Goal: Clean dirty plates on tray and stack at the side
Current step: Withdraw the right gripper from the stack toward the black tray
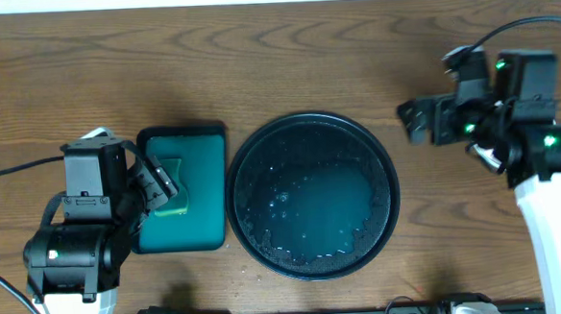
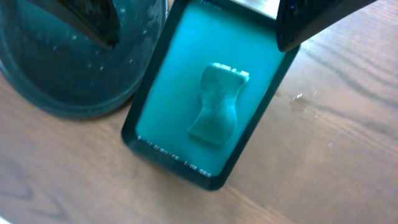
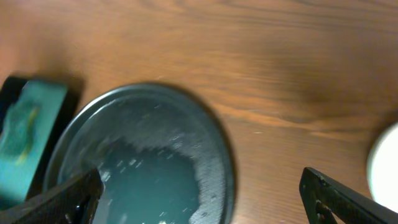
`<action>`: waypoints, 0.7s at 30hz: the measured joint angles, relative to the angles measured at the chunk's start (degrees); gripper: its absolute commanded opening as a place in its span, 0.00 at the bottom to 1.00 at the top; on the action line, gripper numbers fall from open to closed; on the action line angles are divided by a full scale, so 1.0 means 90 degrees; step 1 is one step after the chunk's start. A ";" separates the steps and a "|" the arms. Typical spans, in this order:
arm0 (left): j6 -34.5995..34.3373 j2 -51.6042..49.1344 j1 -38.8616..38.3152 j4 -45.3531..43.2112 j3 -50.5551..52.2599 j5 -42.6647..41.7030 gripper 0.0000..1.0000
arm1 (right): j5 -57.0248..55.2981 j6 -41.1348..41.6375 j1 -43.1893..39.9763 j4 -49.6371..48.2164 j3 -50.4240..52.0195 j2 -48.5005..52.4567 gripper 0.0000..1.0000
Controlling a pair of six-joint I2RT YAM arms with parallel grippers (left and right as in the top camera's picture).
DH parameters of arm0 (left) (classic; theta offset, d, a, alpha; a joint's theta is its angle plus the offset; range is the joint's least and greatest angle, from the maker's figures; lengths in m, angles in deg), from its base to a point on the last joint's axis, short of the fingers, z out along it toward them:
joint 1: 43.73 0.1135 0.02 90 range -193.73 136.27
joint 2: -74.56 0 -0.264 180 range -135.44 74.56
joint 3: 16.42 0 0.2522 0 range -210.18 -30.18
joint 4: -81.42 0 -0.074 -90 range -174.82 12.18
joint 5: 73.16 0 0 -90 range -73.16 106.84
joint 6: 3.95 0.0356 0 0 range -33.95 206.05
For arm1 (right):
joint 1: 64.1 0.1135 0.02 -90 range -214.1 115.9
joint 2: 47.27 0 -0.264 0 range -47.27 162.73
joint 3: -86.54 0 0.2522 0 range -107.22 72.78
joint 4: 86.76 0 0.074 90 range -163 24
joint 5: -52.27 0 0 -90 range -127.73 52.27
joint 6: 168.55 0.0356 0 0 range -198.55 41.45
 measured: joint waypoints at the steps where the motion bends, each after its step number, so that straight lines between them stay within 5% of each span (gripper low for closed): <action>1: 0.0007 0.0005 0.0000 -0.0085 0.0000 0.0000 0.80 | -0.0032 -0.0070 0.0199 0.0068 0.0000 -0.0078 0.99; 12: 0.0661 0.1001 0.0000 0.0134 -0.0894 0.0024 0.80 | -0.1151 -0.0415 0.1756 0.0653 0.0000 -0.0299 0.99; 21: 0.0770 0.2941 0.0000 0.0908 -0.2108 0.0046 0.80 | -0.1902 -0.0440 0.1889 0.0389 0.0000 -0.0299 0.99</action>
